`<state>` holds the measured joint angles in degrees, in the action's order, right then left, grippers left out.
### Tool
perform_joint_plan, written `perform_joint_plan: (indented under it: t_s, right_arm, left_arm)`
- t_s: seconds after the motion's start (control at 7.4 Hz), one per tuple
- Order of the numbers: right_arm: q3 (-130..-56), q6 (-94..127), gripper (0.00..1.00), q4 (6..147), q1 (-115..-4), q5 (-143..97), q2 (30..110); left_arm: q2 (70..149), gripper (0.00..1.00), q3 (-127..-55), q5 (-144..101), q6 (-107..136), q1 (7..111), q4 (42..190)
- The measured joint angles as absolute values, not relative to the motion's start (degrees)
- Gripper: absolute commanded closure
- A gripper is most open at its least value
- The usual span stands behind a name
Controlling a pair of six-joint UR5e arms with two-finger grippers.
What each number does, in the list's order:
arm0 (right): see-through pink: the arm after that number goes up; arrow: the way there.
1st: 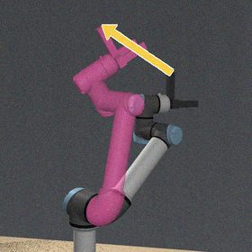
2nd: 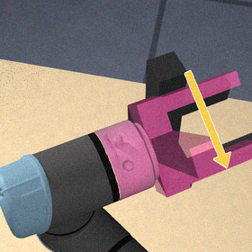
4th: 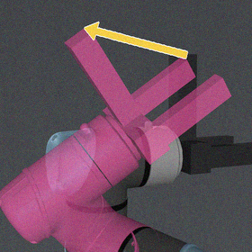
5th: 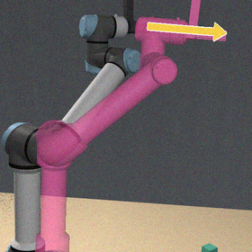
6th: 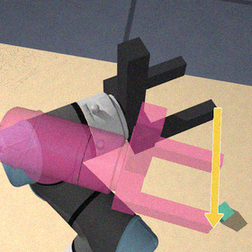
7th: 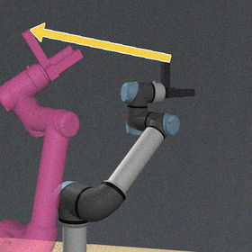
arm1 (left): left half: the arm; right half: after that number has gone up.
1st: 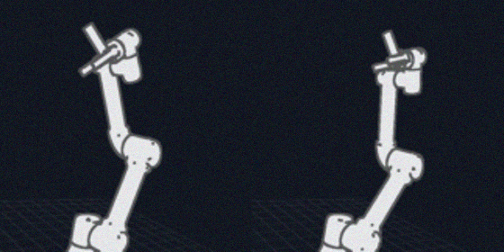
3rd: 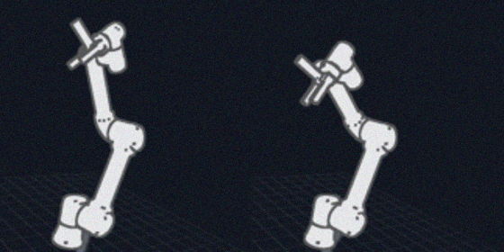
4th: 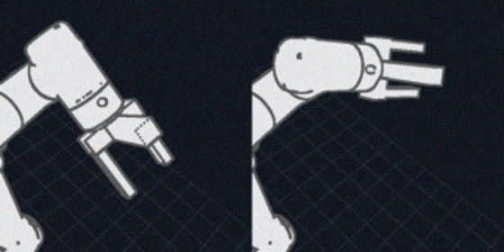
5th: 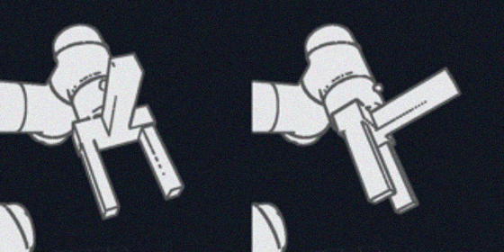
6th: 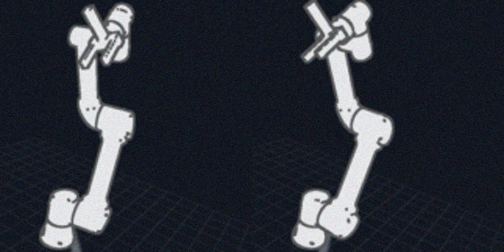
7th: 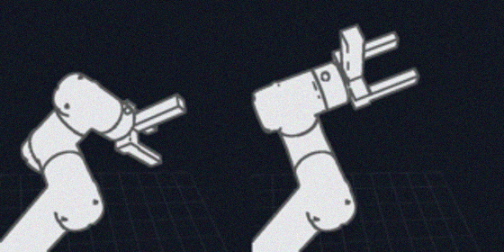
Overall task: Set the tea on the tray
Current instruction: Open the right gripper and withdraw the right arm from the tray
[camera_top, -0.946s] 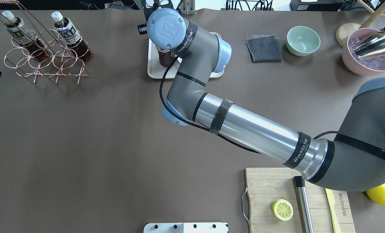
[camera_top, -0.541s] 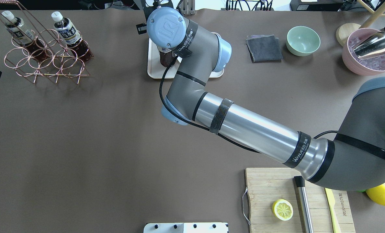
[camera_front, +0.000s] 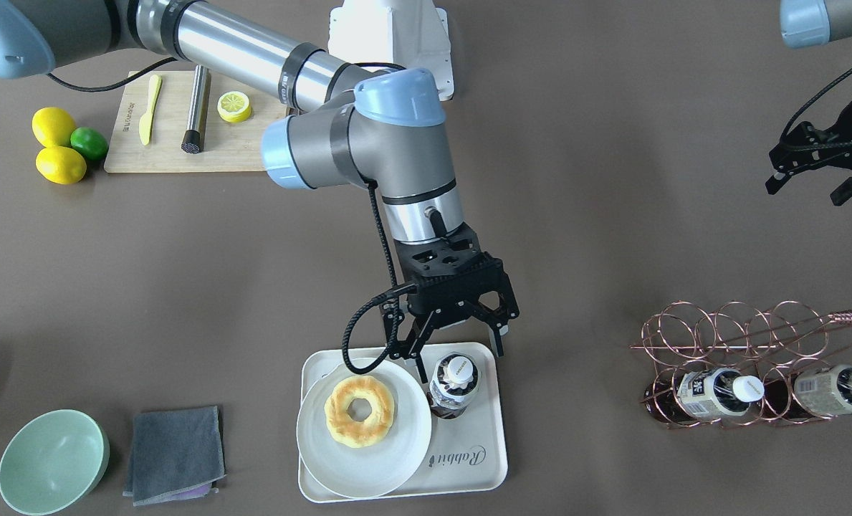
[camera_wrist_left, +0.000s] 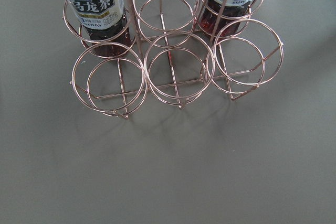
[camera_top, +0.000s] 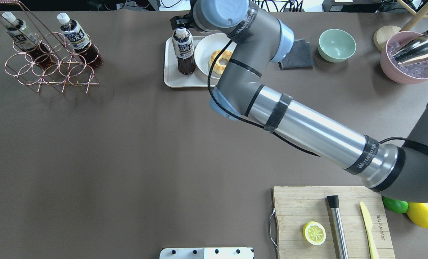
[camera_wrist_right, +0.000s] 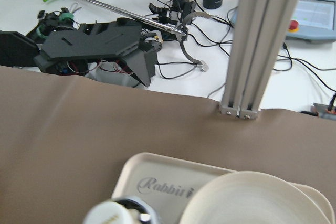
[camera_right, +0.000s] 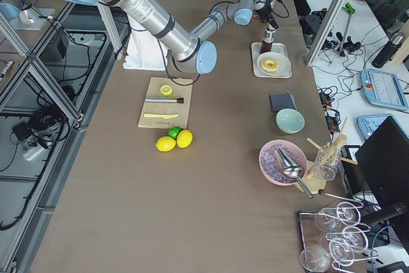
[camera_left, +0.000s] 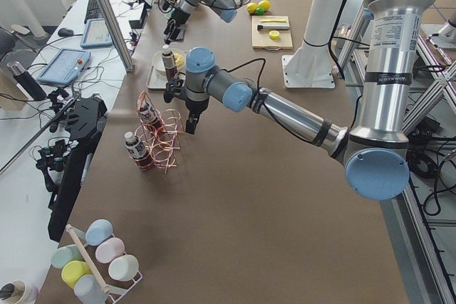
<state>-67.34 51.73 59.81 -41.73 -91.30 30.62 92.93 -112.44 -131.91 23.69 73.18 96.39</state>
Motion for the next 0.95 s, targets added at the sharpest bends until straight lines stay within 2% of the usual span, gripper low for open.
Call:
perform_joint_plan:
  t_s: [0.27,0.54,0.68,0.95]
  right_arm:
    - [-79.31,54.42,0.00,69.29,-47.88,-104.79,41.45]
    - [-96.92,53.43,0.00,76.77,-54.63,-112.91,60.29]
    - [-102.26,48.58,0.00,77.92,-58.71,-116.68,68.86]
    - [-105.96,30.48,0.00,78.70,-69.53,-125.99,82.96]
  left_arm:
    - [90.94,0.02,-111.76,-134.32,21.29,77.16,96.06]
    - [89.69,0.02,-109.92,-134.60,6.91,84.76,87.64]
    - [89.78,0.02,-109.39,-134.03,-0.22,88.65,82.54]
    - [89.02,0.02,-107.15,-130.37,-9.05,93.44,78.56]
